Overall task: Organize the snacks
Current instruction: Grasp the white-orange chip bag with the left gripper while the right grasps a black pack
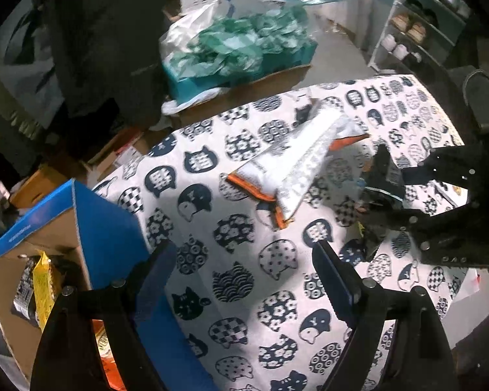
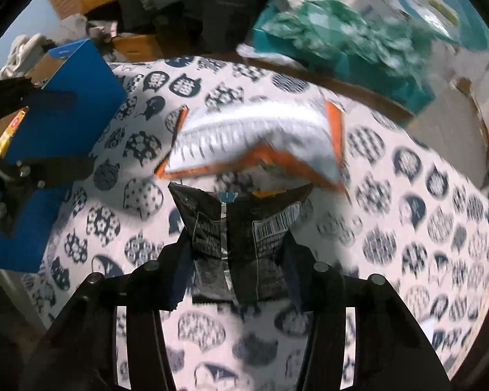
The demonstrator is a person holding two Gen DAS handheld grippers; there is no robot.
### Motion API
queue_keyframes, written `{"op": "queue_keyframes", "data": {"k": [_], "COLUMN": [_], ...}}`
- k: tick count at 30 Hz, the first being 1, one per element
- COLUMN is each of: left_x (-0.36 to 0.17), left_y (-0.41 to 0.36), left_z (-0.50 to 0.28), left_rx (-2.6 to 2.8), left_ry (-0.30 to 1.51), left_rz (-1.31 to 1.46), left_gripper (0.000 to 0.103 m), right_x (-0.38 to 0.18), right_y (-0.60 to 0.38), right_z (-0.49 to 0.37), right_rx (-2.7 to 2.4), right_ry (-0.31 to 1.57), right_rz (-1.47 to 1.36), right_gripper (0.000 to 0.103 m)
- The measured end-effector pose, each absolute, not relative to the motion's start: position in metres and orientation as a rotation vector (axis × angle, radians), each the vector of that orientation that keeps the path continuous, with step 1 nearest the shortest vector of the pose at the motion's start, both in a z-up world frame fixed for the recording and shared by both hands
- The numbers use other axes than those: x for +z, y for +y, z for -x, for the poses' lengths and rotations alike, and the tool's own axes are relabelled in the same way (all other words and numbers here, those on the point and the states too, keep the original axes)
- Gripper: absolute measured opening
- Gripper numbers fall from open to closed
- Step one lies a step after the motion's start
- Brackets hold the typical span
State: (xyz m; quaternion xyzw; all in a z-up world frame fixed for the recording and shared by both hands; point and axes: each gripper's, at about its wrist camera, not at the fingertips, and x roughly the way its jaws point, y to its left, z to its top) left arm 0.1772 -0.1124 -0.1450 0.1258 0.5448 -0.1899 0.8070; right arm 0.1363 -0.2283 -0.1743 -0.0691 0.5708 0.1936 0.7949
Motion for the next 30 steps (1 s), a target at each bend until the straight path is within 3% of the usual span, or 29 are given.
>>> {"op": "queue_keyframes", "data": {"k": [12, 30], "left_x": [-0.138, -0.200], "left_y": [-0.159, -0.230], "left_z": [-0.194, -0.233], "left_rx": [-0.472, -0.522], "left_ry": [1.098, 1.147], "left_rz": [-0.345, -0.519], "left_gripper": [0.087, 0.087], "right_x": [-0.134, -0.162], "right_y": [-0.294, -0.328], "right_z": [-0.132, -0.154], "right_rx": [0.293, 0.249], "right_ry": [1.226, 1.227], "right_rz": [0.004, -0.082], "right_gripper": [0.046, 0.041]}}
